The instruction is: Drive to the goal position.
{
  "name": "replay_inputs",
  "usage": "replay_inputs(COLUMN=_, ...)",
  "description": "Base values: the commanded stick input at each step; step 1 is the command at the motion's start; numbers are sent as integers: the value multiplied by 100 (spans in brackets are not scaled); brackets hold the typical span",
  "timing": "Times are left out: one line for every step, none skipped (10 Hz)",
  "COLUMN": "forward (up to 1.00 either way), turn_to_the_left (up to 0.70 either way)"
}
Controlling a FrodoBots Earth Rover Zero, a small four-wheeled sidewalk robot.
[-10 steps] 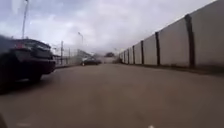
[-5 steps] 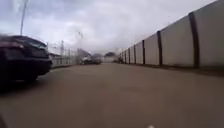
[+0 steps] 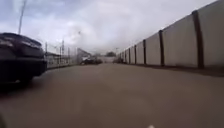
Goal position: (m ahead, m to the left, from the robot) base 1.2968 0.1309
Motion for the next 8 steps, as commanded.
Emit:
replay_inputs(forward=50, turn_to_the_left=0)
replay_inputs(forward=50, turn_to_the_left=0)
replay_inputs(forward=50, turn_to_the_left=0)
replay_inputs(forward=50, turn_to_the_left=0)
replay_inputs(forward=50, turn_to_the_left=0)
replay_inputs(forward=50, turn_to_the_left=0)
replay_inputs(forward=50, turn_to_the_left=0)
replay_inputs(forward=50, turn_to_the_left=0)
